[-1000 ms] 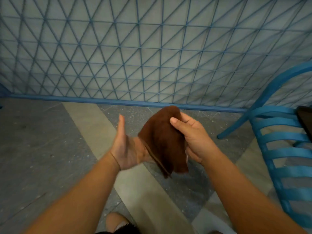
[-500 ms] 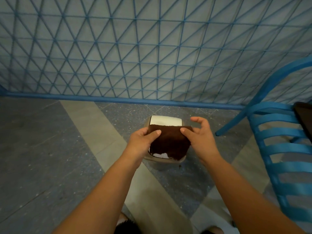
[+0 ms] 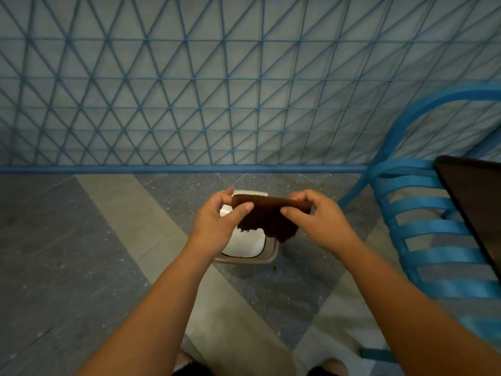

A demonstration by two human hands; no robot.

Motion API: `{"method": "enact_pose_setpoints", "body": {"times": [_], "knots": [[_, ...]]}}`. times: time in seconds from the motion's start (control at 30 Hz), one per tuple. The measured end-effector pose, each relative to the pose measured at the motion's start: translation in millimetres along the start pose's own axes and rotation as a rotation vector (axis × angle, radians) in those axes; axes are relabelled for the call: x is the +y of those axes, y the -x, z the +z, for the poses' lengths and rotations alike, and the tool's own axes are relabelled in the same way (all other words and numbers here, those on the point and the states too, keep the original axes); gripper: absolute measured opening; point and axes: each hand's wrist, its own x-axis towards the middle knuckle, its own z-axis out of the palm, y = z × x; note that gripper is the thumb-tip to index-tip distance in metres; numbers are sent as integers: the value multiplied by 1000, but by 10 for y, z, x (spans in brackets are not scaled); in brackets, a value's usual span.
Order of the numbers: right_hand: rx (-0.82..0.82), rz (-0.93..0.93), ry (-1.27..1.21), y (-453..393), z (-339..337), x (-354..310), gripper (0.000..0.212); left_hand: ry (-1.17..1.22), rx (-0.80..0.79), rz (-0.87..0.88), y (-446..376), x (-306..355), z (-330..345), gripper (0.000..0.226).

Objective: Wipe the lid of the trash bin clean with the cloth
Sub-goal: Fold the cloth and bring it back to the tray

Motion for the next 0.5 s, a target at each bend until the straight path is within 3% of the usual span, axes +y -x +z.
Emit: {"method": "enact_pose_setpoints", "body": {"times": [0.1,0.2,0.37,0.5], "knots": [[27,77,-420,41,-140,18,3,108,-48,56,2,118,200,19],[139,253,-763,47,-184,27,18,257,-28,-32,-20,182,410,28],[100,550,-927,66,-414,54,27,600,-121,-321,6,259,722,68],[-9,479,-706,140,-671,141,37,534,-88,-344,23,290,866,75]]}}
